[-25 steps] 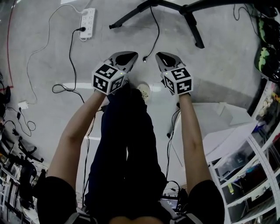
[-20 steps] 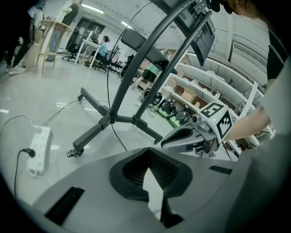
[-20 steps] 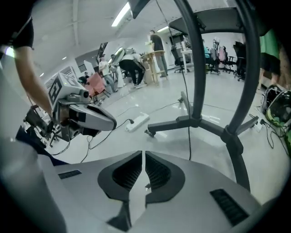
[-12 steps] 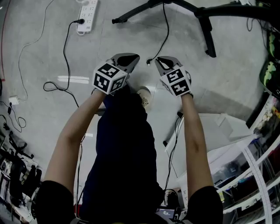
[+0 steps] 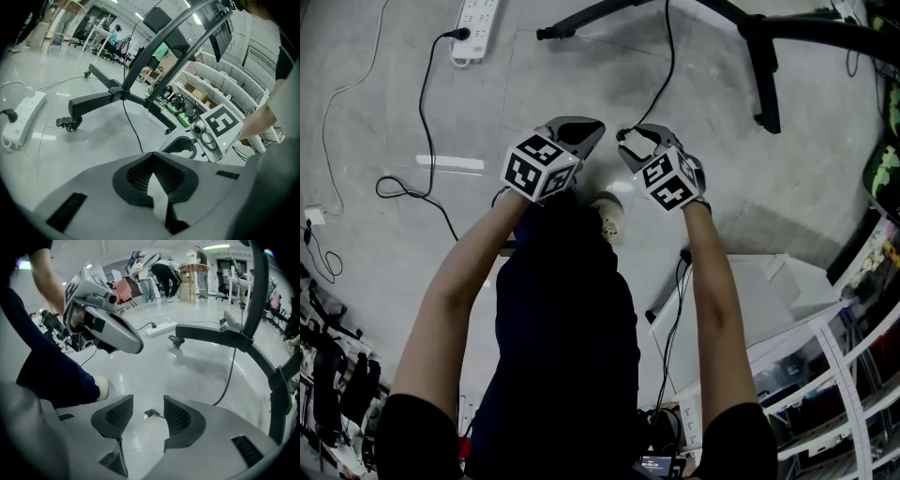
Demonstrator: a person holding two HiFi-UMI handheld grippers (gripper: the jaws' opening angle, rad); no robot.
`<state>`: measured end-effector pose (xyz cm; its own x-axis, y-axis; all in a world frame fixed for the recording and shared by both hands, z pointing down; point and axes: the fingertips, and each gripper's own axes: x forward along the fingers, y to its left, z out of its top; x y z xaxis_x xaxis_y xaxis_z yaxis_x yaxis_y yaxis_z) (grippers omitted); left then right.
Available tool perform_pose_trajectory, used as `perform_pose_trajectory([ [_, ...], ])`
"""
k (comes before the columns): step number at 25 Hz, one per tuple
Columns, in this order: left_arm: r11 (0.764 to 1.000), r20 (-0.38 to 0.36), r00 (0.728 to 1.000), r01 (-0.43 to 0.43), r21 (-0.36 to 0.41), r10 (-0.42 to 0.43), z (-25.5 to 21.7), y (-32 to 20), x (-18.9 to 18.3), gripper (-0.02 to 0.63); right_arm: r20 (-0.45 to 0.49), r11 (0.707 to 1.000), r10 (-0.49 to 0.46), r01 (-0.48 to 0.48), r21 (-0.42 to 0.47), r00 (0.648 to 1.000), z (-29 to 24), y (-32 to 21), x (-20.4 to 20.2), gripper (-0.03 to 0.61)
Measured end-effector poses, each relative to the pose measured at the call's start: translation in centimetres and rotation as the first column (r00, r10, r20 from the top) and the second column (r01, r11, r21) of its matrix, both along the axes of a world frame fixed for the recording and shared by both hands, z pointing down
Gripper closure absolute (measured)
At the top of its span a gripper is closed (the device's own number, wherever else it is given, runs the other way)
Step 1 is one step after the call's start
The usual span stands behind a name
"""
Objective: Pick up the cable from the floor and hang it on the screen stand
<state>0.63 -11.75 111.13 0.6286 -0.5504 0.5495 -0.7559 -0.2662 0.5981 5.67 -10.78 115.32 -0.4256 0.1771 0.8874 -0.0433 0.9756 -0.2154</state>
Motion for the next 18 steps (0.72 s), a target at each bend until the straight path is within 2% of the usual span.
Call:
perform_pose_trajectory([
  [4,1.0,-0.005,1.0,0.009,-0.007,-0.009,1.8,0.0,0.1,0.607,-0.034,0.993,-0.122,0.122,-0.001,0.992,2.9,1.5,0.6,0.334],
  [8,1.0,-0.015,1.0,0.005,-0.01,-0.005,3.3,-0.1,0.8,0.607,-0.061,0.968,-0.248,0.25,0.019,0.967,5.2,1.9,1.6,0.318],
  [12,1.0,-0.023,1.0,-0.001,-0.018,0.001,4.9,-0.2,1.3,0.607,-0.113,0.919,-0.386,0.393,0.047,0.916,7.2,1.4,2.4,0.319],
  [18,0.999,-0.033,0.999,-0.026,-0.021,0.025,6.4,-0.6,1.2,0.607,-0.198,0.816,-0.545,0.569,0.098,0.815,10.1,0.6,3.5,0.319],
])
